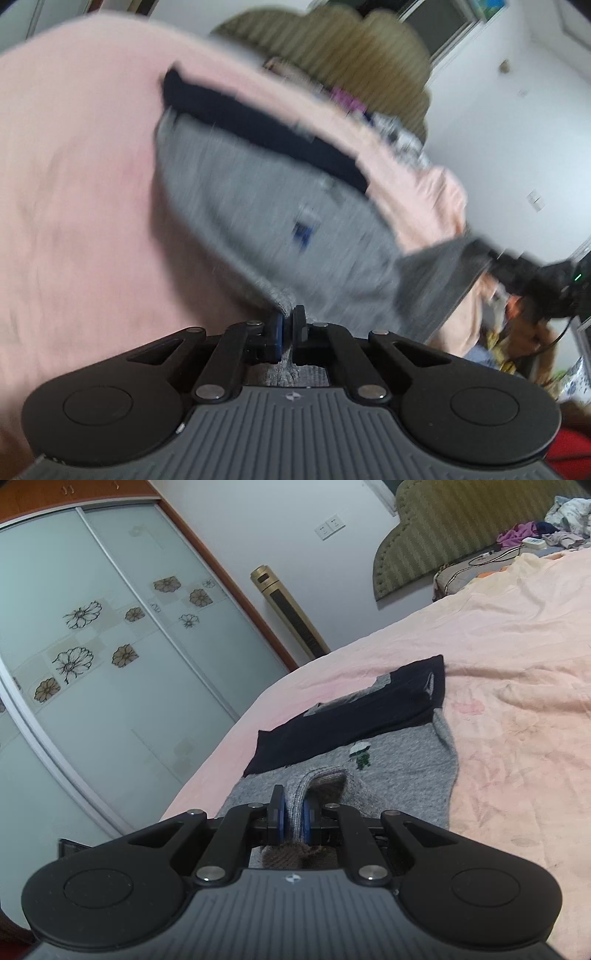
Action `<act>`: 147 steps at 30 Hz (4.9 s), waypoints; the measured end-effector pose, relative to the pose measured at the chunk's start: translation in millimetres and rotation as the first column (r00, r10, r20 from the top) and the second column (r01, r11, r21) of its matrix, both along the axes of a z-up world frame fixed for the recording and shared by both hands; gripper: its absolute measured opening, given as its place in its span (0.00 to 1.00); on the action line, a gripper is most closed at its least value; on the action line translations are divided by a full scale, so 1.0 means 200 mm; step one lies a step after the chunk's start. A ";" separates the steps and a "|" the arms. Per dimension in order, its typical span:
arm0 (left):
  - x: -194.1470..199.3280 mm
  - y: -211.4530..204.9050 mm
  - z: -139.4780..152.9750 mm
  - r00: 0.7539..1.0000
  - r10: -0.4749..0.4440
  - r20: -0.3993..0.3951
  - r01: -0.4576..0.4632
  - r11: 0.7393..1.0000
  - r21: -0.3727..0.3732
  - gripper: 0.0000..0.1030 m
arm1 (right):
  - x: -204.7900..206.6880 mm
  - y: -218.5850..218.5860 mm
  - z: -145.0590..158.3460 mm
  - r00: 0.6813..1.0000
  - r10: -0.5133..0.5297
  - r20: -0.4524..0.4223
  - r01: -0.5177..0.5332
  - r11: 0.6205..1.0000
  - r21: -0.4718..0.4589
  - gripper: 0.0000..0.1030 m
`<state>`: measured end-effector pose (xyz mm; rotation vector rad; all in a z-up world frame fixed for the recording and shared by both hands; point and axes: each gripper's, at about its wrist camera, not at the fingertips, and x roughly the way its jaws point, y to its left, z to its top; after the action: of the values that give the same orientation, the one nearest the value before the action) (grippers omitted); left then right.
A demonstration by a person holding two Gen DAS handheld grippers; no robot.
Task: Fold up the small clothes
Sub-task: 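Lift the held hem with both tools and lay it over the collar, then open both tools to release the hem on the folded sweater, then raise both tools away from the folded grey sweater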
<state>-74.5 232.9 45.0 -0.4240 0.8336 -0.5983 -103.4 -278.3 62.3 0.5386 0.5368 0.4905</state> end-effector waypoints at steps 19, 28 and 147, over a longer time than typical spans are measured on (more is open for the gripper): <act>0.64 -0.02 0.42 0.976 0.208 0.068 -0.202 0.975 -0.088 0.02 | 0.50 -0.10 0.09 0.997 -0.073 0.018 0.073 0.997 0.039 0.09; 1.12 -0.01 0.36 0.948 0.317 0.010 -0.317 0.948 -0.014 0.02 | 0.94 -0.15 -0.06 0.988 -0.129 -0.089 0.135 0.989 0.064 0.09; 1.00 -0.24 0.25 0.959 0.093 0.269 -0.206 0.879 0.431 0.74 | 0.91 0.53 -0.21 0.998 -0.051 -0.036 0.026 0.863 -0.505 0.71</act>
<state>126.3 184.8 94.7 0.0179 0.6719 -0.2839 78.8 -171.4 19.6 0.0555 0.6723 0.2795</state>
